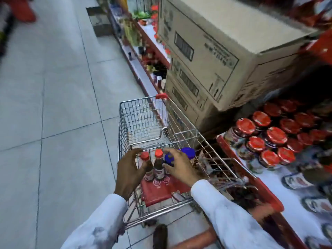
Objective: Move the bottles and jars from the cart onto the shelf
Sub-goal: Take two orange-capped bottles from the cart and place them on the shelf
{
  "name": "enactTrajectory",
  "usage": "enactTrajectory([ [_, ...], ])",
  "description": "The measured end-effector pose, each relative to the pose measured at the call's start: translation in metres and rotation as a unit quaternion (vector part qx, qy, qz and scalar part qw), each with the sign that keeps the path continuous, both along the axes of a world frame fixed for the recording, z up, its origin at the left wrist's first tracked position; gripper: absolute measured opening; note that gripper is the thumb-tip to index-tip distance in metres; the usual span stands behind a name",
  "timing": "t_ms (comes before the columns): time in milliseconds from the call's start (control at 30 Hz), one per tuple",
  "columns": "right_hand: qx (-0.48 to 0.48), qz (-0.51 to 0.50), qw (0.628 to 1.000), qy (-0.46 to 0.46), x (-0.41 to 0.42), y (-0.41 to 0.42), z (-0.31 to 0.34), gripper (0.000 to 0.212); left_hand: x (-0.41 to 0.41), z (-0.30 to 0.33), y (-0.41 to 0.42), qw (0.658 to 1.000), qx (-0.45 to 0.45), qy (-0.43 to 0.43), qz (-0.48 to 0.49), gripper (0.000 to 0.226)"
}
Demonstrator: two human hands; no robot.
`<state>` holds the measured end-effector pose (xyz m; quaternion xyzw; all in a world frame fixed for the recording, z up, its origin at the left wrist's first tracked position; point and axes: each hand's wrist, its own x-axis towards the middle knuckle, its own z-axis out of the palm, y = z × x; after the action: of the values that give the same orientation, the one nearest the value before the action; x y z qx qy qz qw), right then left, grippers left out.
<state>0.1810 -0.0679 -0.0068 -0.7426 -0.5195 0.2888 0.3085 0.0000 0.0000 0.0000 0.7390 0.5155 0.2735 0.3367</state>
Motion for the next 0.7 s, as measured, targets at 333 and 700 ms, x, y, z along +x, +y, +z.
enactTrajectory([
  [333, -0.042, -0.039, 0.997, 0.041, -0.013, 0.018, -0.01, 0.039, 0.014, -0.01, 0.009, 0.996, -0.059, 0.045, -0.05, 0.037],
  [700, 0.123, -0.148, 0.973, 0.124, 0.018, -0.066, 0.089, 0.033, 0.023, 0.085, -0.013, 0.997, -0.014, -0.026, -0.068, 0.033],
])
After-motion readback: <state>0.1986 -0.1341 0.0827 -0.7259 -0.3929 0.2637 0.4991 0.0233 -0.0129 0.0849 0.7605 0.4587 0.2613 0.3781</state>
